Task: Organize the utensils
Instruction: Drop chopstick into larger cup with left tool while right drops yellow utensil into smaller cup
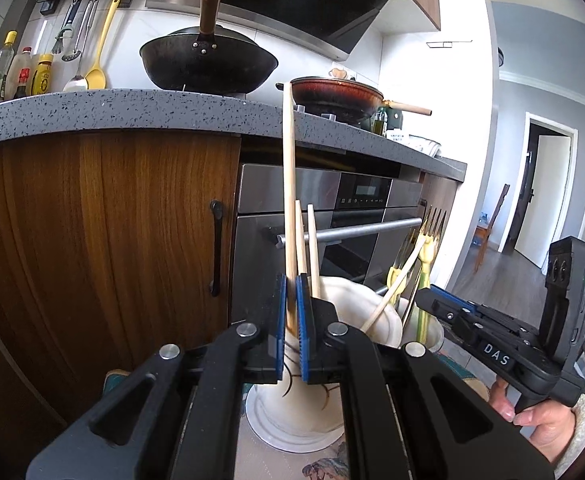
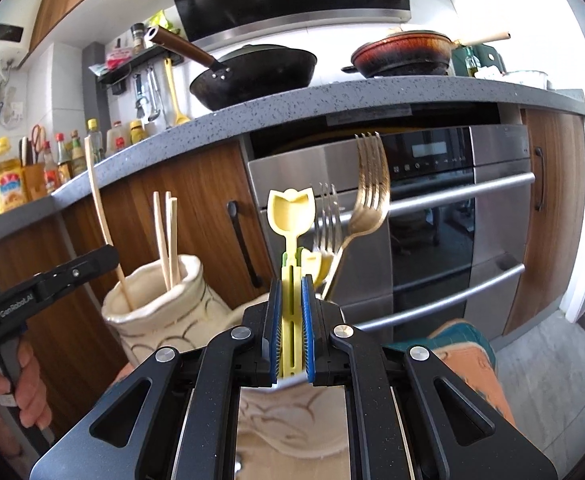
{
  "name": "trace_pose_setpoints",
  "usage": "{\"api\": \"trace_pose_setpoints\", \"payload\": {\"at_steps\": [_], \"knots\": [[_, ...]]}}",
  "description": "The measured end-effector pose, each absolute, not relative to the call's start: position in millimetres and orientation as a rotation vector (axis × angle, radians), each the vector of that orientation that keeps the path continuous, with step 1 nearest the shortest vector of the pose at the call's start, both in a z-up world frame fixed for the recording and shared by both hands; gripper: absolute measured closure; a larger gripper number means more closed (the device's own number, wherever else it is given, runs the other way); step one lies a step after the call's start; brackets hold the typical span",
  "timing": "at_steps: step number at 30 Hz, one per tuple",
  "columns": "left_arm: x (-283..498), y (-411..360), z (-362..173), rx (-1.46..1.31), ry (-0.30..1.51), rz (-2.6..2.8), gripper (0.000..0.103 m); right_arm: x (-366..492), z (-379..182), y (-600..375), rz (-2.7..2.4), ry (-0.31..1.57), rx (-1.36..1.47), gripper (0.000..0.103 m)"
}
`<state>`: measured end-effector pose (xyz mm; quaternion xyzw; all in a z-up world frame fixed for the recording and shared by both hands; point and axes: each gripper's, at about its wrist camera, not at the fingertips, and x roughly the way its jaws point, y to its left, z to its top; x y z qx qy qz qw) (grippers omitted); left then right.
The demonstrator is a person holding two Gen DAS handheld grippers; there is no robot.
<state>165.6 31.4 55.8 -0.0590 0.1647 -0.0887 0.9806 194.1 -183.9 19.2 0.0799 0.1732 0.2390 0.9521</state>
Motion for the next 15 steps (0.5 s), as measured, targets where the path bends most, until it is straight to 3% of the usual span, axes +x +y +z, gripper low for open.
{"api": "trace_pose_setpoints", "payload": {"at_steps": [7,8,11,15], "knots": [[162.8,26.7,54.6,-0.102,0.346,-0.186,0.096,188.3,13.9,-193.4,0.472,0.377,0.187,0.092],[162.8,26.4,54.6,-0.103,0.349,-0.186,0.093,187.7,13.7,-194.4,0.470,0.378,0.188,0.092],[160.7,26.6,56.0,-0.110,0.345,-0.185,0.069,186.5,14.0,-197.1,0.469,0.381,0.198,0.092],[156.5,27.1,58.7,-0.104,0.332,-0.177,0.068,185.7,13.5,-199.0,0.459,0.386,0.201,0.092]]}}
